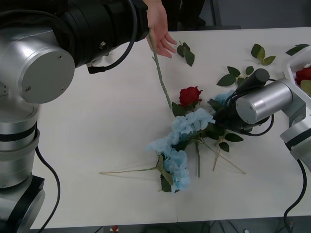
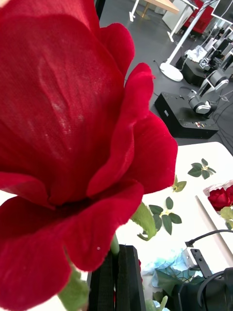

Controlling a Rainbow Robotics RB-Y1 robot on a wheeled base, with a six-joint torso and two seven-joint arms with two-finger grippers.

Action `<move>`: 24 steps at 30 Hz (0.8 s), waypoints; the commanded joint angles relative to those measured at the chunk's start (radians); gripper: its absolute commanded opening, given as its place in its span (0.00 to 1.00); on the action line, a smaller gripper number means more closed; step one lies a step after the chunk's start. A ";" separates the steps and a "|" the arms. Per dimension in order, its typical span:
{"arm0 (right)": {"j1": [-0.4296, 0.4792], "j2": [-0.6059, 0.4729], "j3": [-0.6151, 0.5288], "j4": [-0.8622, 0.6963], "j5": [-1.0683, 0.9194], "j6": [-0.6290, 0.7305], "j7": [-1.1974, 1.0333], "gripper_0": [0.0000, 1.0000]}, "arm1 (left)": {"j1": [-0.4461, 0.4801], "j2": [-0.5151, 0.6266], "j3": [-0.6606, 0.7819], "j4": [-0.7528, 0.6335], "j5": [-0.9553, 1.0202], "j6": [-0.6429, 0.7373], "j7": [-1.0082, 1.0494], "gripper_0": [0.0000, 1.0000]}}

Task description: Place the red flowers into the right box and the blue flowers into the left box. If a person shows an open palm, hand one flower to the person first, then continue sorting.

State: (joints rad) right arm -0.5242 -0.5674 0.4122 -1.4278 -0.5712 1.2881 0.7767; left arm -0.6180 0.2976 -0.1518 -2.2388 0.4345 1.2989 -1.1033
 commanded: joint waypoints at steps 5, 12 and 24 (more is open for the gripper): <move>-0.040 0.017 0.007 0.009 0.016 -0.016 -0.016 0.00 | 0.004 0.018 -0.014 -0.025 -0.010 -0.017 0.037 0.00; -0.056 0.014 -0.003 0.009 0.002 -0.007 -0.014 0.00 | 0.004 0.018 -0.014 -0.025 -0.010 -0.017 0.037 0.00; -0.129 -0.100 -0.196 0.009 -0.210 0.040 0.177 0.00 | 0.004 0.018 -0.014 -0.025 -0.010 -0.017 0.037 0.00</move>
State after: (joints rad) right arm -0.6033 -0.5966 0.2656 -1.4108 -0.7485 1.3285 0.8453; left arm -0.6180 0.2976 -0.1519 -2.2388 0.4344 1.2989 -1.1032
